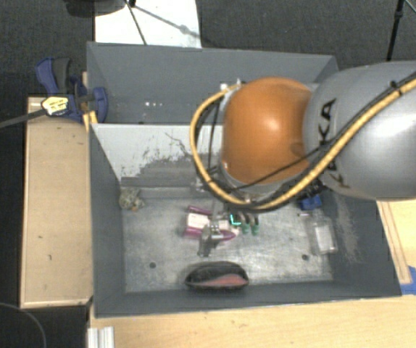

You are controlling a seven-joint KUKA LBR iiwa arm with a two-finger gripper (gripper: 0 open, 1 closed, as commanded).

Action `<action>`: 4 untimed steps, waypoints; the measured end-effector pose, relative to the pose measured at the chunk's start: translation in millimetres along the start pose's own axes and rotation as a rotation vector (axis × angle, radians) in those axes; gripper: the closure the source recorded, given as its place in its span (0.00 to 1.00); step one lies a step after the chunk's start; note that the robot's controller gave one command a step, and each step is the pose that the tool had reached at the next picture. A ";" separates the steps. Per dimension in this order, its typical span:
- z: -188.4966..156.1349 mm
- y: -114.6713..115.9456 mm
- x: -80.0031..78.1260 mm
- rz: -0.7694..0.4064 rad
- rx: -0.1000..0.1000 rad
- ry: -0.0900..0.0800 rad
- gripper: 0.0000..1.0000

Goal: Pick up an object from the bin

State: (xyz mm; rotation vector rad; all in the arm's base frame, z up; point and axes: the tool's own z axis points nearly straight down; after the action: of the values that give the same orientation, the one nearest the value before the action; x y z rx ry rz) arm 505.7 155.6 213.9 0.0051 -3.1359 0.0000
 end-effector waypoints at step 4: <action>141.7 -62.6 -58.5 -0.079 -0.002 -0.012 0.00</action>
Offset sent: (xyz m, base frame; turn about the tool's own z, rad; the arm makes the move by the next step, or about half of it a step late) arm 0.0531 -0.0614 -0.1439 -0.1063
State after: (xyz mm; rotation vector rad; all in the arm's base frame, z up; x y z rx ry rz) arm 563.6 93.3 71.9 0.1299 -3.1448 -0.0037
